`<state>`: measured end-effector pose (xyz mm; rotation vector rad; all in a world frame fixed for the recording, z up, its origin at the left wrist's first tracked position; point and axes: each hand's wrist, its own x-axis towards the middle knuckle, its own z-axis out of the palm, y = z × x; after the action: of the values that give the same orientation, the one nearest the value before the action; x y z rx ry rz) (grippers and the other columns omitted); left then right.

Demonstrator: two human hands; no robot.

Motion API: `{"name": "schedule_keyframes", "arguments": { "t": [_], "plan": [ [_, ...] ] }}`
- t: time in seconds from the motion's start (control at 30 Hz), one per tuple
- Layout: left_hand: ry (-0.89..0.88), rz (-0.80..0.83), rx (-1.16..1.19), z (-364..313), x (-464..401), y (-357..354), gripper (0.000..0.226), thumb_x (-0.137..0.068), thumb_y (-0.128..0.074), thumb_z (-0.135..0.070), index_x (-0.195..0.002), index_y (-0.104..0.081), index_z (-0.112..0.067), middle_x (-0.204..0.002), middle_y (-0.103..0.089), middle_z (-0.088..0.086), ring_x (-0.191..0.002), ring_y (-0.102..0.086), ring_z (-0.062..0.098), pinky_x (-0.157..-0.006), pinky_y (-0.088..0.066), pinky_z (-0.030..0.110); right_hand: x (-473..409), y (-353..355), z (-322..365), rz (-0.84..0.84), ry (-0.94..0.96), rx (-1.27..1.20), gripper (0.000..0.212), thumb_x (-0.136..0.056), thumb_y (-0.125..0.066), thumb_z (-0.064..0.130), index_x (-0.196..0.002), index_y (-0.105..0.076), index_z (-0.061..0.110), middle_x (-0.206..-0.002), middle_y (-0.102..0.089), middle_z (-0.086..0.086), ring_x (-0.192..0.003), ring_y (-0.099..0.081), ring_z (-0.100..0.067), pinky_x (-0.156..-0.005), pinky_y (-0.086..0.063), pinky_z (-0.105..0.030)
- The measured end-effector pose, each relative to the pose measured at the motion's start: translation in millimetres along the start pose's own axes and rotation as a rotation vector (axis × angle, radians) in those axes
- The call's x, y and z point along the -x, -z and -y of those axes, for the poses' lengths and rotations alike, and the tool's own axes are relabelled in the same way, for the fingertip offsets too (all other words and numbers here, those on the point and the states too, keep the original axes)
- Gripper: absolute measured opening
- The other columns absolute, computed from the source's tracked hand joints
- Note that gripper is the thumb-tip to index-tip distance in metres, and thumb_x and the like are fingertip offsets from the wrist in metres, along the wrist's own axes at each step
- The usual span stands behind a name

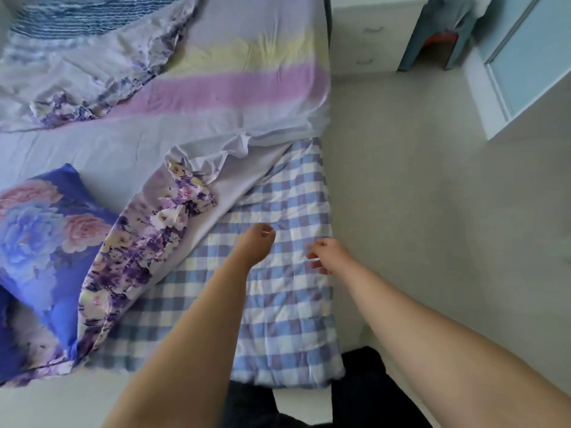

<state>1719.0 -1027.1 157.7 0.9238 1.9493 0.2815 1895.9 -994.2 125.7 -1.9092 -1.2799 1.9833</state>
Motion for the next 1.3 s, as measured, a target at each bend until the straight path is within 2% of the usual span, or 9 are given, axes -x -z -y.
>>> {"name": "schedule_keyframes", "arguments": {
  "t": [0.2,0.27,0.37,0.5,0.63,0.77,0.9,1.03,1.3],
  "plan": [
    [-0.053,0.124,0.077,-113,28,-123,0.033,-0.099,-0.045,-0.031,-0.124,-0.055,-0.013,-0.113,-0.060,0.005,-0.095,-0.055,0.018,-0.075,-0.042,0.025,10,156,-20,-0.160,-0.016,-0.004,0.015,-0.098,-0.044,0.016,-0.084,-0.050,0.017,-0.071,-0.055,0.001,-0.054,-0.050,-0.012,-0.050,-0.036,-0.021],
    [-0.078,0.118,0.071,-139,29,-142,0.035,-0.100,-0.044,-0.030,-0.127,-0.054,-0.011,-0.109,-0.058,0.004,-0.093,-0.052,0.015,-0.077,-0.038,0.023,7,186,-23,-0.157,-0.033,-0.021,0.008,-0.098,-0.044,0.016,-0.093,-0.050,0.016,-0.072,-0.055,0.001,-0.055,-0.050,-0.012,-0.050,-0.036,-0.021],
    [-0.067,0.056,0.042,-157,25,-152,0.036,-0.100,-0.042,-0.030,-0.129,-0.053,-0.013,-0.117,-0.058,0.006,-0.098,-0.052,0.016,-0.081,-0.037,0.024,4,212,-20,-0.147,-0.032,-0.041,0.014,-0.098,-0.045,0.017,-0.085,-0.050,0.018,-0.072,-0.056,0.002,-0.056,-0.052,-0.012,-0.052,-0.037,-0.022],
    [-0.030,-0.059,0.119,-170,17,-144,0.032,-0.099,-0.043,-0.029,-0.122,-0.057,-0.012,-0.100,-0.060,0.003,-0.087,-0.055,0.018,-0.076,-0.042,0.026,5,230,-6,-0.121,-0.021,-0.041,0.018,-0.097,-0.045,0.017,-0.080,-0.049,0.020,-0.073,-0.056,0.001,-0.056,-0.052,-0.012,-0.052,-0.038,-0.023],
    [0.013,-0.114,0.211,-181,5,-136,0.023,-0.097,-0.045,-0.029,-0.110,-0.060,-0.017,-0.108,-0.064,0.005,-0.100,-0.061,0.024,-0.087,-0.048,0.036,-1,244,21,-0.082,0.012,-0.018,0.019,-0.097,-0.046,0.017,-0.079,-0.049,0.020,-0.073,-0.057,0.001,-0.056,-0.052,-0.012,-0.051,-0.038,-0.022],
    [0.026,-0.104,0.208,-204,-20,-130,0.028,-0.098,-0.044,-0.030,-0.115,-0.059,-0.015,-0.107,-0.065,0.007,-0.099,-0.063,0.025,-0.075,-0.044,0.028,-20,264,53,-0.073,0.048,-0.037,0.012,-0.096,-0.047,0.016,-0.086,-0.052,0.018,-0.073,-0.058,0.001,-0.056,-0.052,-0.013,-0.051,-0.038,-0.023],
    [0.013,-0.099,0.215,-233,-69,-118,0.027,-0.097,-0.045,-0.030,-0.112,-0.060,-0.014,-0.101,-0.064,0.006,-0.097,-0.062,0.025,-0.078,-0.046,0.030,-58,284,91,-0.069,0.044,-0.019,0.011,-0.096,-0.046,0.017,-0.087,-0.053,0.017,-0.075,-0.059,0.001,-0.057,-0.053,-0.013,-0.053,-0.040,-0.024],
    [0.004,-0.101,0.228,-270,-144,-95,0.017,-0.096,-0.047,-0.027,-0.100,-0.061,-0.016,-0.098,-0.064,0.008,-0.092,-0.061,0.026,-0.088,-0.051,0.038,-118,303,152,-0.091,0.054,-0.003,0.015,-0.097,-0.047,0.017,-0.083,-0.052,0.018,-0.074,-0.059,0.001,-0.058,-0.053,-0.013,-0.054,-0.040,-0.024],
    [-0.016,-0.043,0.135,-363,-298,-4,0.023,-0.095,-0.049,-0.023,-0.108,-0.063,-0.011,-0.105,-0.067,0.014,-0.102,-0.061,0.031,-0.091,-0.049,0.037,-245,328,316,-0.155,0.051,-0.024,0.012,-0.096,-0.047,0.016,-0.085,-0.052,0.018,-0.074,-0.060,0.002,-0.056,-0.054,-0.012,-0.053,-0.040,-0.024]
  ]
}}
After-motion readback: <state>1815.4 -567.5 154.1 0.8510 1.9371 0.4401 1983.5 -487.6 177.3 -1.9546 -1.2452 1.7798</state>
